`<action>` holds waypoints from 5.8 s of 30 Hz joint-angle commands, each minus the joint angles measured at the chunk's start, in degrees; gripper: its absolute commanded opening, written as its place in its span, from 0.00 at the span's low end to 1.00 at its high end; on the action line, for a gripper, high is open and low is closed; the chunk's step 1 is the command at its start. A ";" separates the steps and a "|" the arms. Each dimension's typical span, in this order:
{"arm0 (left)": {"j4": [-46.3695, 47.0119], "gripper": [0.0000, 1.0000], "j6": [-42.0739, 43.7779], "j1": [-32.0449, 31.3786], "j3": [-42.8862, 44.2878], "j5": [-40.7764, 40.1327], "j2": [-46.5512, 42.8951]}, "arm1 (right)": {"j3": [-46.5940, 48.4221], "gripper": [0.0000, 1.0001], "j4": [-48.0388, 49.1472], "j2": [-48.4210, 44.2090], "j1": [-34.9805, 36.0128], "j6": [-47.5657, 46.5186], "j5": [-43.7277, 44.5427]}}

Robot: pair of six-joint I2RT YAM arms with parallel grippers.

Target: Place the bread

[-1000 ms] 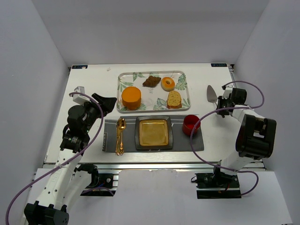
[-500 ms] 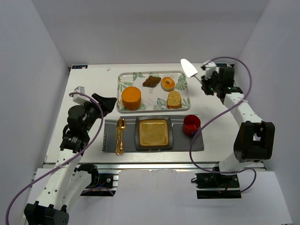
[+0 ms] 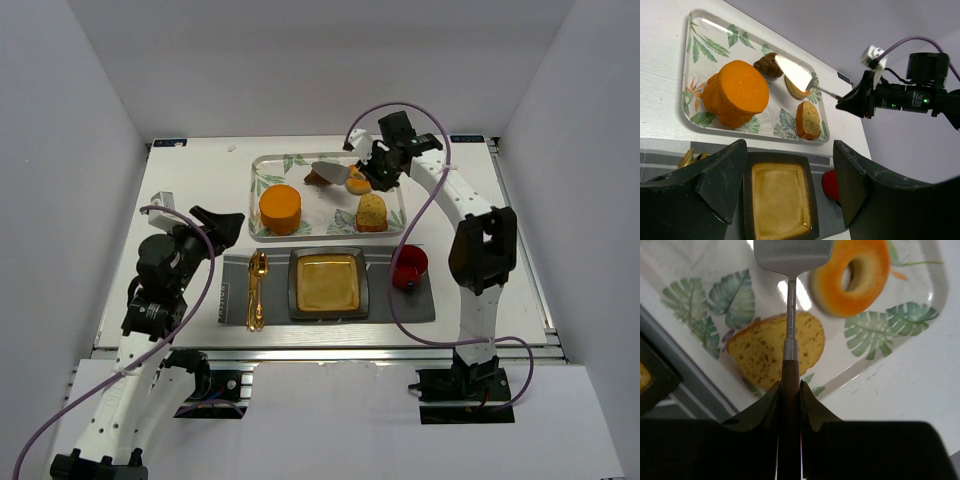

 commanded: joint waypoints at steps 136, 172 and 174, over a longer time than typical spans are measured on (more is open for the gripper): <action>-4.81 0.79 -0.78 0.19 4.85 -0.86 -0.33 | -20.20 0.00 28.79 -0.54 9.14 2.38 -18.47; -2.18 0.79 -1.22 0.19 0.98 -0.60 -2.43 | -45.06 0.00 14.82 -28.04 8.52 -14.13 -22.78; -2.35 0.79 -1.31 0.19 0.80 -0.60 -2.61 | -45.77 0.00 14.03 -28.66 8.52 -14.75 -22.51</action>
